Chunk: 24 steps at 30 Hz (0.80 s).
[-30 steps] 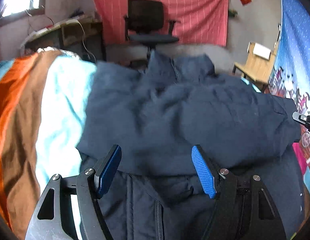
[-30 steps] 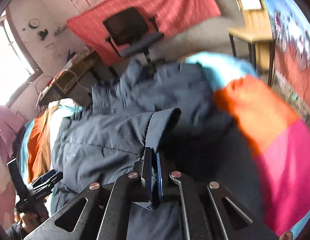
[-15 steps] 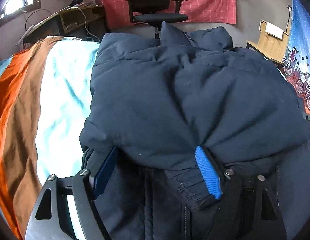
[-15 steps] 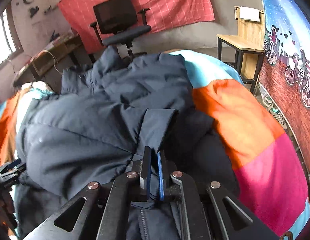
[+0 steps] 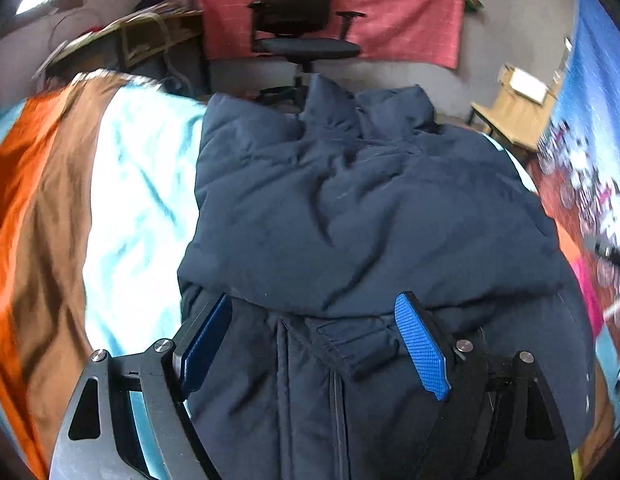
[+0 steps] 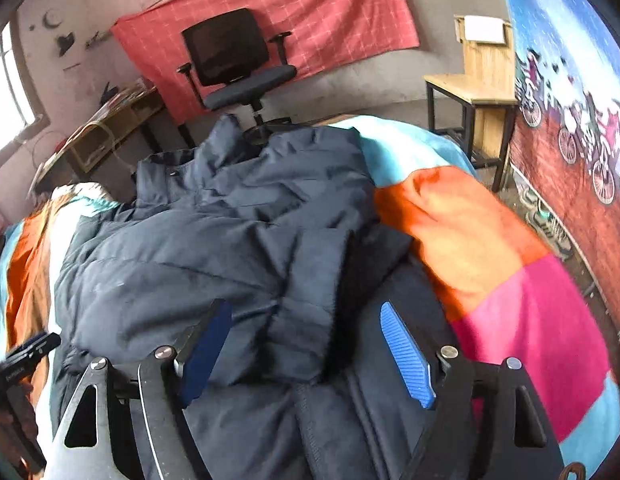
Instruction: Fold large clothes
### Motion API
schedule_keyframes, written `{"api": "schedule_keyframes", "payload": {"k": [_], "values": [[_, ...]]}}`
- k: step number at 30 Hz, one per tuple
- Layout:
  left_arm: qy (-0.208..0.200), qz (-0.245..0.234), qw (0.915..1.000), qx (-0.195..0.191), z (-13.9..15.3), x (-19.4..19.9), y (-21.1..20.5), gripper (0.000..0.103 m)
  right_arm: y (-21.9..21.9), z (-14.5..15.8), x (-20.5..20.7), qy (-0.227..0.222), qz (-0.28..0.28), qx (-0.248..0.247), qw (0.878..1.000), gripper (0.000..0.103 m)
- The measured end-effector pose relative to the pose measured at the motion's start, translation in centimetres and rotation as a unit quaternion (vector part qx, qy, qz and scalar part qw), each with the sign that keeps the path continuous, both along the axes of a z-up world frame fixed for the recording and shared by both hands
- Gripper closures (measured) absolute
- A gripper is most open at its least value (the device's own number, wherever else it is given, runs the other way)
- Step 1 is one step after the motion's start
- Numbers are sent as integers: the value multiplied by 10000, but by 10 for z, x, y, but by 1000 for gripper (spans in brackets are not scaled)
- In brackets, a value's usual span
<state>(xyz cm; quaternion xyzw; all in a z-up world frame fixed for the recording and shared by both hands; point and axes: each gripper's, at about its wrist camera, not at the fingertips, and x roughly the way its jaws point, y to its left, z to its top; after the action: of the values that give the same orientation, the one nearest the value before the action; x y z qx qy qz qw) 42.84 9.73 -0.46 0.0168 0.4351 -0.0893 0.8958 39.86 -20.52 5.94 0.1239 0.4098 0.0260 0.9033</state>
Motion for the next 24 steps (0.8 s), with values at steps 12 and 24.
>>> {"api": "schedule_keyframes", "payload": {"k": [12, 24], "values": [[-30, -211, 9996, 186, 78, 48, 13, 23, 71, 104, 53, 200, 799, -51, 9966, 11], [-216, 324, 9992, -91, 48, 172, 13, 24, 69, 38, 178, 178, 708, 331, 9968, 10]]}}
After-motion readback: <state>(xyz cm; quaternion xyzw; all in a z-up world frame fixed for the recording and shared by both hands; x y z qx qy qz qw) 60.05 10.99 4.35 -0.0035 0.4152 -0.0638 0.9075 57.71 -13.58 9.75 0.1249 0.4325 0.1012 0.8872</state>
